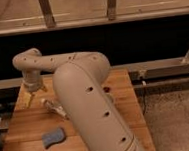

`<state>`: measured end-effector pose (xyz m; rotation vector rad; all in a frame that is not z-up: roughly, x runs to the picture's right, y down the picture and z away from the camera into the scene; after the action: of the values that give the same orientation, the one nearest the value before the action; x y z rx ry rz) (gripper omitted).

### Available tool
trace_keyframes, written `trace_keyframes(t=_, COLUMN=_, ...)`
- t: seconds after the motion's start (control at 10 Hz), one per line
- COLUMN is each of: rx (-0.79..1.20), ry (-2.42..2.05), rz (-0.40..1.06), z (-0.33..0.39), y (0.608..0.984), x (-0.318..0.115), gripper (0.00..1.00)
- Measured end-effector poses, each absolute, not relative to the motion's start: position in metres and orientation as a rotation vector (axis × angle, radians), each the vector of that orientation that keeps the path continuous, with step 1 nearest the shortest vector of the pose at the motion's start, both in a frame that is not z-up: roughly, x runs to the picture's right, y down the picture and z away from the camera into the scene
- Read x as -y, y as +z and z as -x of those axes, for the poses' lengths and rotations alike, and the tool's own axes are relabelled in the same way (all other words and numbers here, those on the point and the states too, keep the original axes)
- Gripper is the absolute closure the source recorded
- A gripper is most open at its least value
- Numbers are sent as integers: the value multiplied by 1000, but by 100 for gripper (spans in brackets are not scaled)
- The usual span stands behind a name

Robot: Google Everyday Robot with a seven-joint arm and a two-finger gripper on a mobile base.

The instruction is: Stand the bottle upright

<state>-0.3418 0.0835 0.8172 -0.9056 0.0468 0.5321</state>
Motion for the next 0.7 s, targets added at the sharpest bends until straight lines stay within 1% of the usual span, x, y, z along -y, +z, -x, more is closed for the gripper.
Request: trace_keyframes(t=0.7, rx=-151, ry=533, rz=932, z=333, y=850, x=-114, gripper=20)
